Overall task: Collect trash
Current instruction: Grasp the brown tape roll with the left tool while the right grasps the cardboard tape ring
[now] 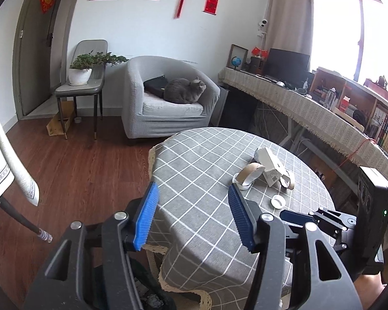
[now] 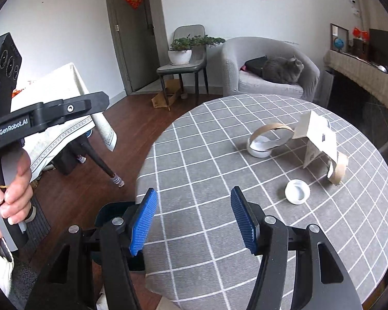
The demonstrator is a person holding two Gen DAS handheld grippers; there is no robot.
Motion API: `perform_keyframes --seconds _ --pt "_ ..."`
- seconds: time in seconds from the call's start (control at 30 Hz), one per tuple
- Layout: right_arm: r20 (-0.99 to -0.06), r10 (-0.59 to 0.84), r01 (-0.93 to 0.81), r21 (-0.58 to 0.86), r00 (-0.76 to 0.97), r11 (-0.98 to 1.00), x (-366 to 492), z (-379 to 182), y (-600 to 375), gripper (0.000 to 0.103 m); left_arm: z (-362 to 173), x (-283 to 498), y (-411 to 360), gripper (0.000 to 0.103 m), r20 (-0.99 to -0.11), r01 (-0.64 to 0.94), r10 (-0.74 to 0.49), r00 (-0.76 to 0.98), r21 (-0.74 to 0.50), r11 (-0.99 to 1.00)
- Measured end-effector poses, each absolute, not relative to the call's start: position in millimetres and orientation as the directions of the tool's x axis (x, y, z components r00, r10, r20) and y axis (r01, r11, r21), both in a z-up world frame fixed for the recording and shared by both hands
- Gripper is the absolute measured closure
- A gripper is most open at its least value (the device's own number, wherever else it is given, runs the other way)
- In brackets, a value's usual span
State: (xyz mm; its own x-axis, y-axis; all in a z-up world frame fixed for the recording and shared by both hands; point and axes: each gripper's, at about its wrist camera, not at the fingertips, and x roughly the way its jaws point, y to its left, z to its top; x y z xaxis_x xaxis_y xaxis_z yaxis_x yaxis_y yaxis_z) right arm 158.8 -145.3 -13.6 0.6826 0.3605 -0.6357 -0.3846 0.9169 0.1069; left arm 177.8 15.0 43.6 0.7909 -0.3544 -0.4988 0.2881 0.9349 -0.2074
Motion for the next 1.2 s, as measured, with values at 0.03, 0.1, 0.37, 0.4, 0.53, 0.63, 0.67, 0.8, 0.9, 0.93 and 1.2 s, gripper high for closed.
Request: perform_keyframes --seconds 0.03,0.1,0.37,0.4,0.53,0.63,0.67,0.8,0.9,0.93,1.2 --pt "-0.635 0.353 -0.373 0.108 0.687 0.921 160.0 -13.4 -150.6 0.043 42.9 180.6 10.1 0.044 -0.498 0.296 -0.364 0.787 -0.212 0.931" --pt "-0.630 0.343 -0.354 0.113 0.697 0.928 165.4 -12.4 -161.4 0.043 41.0 187.4 1.7 0.044 -0.501 0.305 -0.371 0.782 -0.211 0.929" --pt "-0.632 0.280 -0.287 0.094 0.722 0.953 184.4 -13.3 -207.3 0.043 31.3 217.7 -33.1 0.044 -0.518 0.321 -0.386 0.764 -0.215 0.923" --pt "-0.631 0.276 -0.276 0.101 0.725 0.956 187.0 -13.0 -215.3 0.043 29.3 222.0 -38.7 0.043 -0.521 0.324 -0.389 0.759 -0.216 0.921" --pt "-0.622 0.260 -0.246 0.112 0.738 0.963 194.4 -10.8 -240.8 0.043 20.3 236.6 -61.2 0.044 -0.544 0.325 -0.380 0.748 -0.199 0.925" --pt "-0.617 0.258 -0.235 0.120 0.743 0.965 198.0 -10.8 -254.4 0.043 11.6 245.5 -78.9 0.044 -0.564 0.341 -0.385 0.730 -0.188 0.921" --pt "-0.619 0.257 -0.231 0.123 0.743 0.965 200.3 -11.7 -259.2 0.043 8.9 249.0 -84.8 0.044 -0.571 0.345 -0.385 0.725 -0.183 0.921" --pt "-0.625 0.260 -0.225 0.137 0.736 0.965 211.4 -13.3 -269.9 0.043 1.0 260.2 -103.4 0.044 -0.582 0.366 -0.402 0.706 -0.186 0.912" --pt "-0.625 0.262 -0.221 0.145 0.735 0.964 216.6 -14.8 -280.4 0.043 -3.7 270.4 -112.6 0.044 -0.587 0.374 -0.417 0.693 -0.201 0.905" --pt "-0.625 0.262 -0.219 0.147 0.736 0.965 217.9 -15.3 -283.7 0.043 -5.0 273.9 -115.4 0.044 -0.589 0.375 -0.418 0.692 -0.202 0.905" --pt "-0.627 0.272 -0.211 0.173 0.730 0.962 227.7 -16.4 -306.3 0.039 -11.7 287.9 -140.9 0.044 -0.625 0.394 -0.385 0.680 -0.132 0.910"
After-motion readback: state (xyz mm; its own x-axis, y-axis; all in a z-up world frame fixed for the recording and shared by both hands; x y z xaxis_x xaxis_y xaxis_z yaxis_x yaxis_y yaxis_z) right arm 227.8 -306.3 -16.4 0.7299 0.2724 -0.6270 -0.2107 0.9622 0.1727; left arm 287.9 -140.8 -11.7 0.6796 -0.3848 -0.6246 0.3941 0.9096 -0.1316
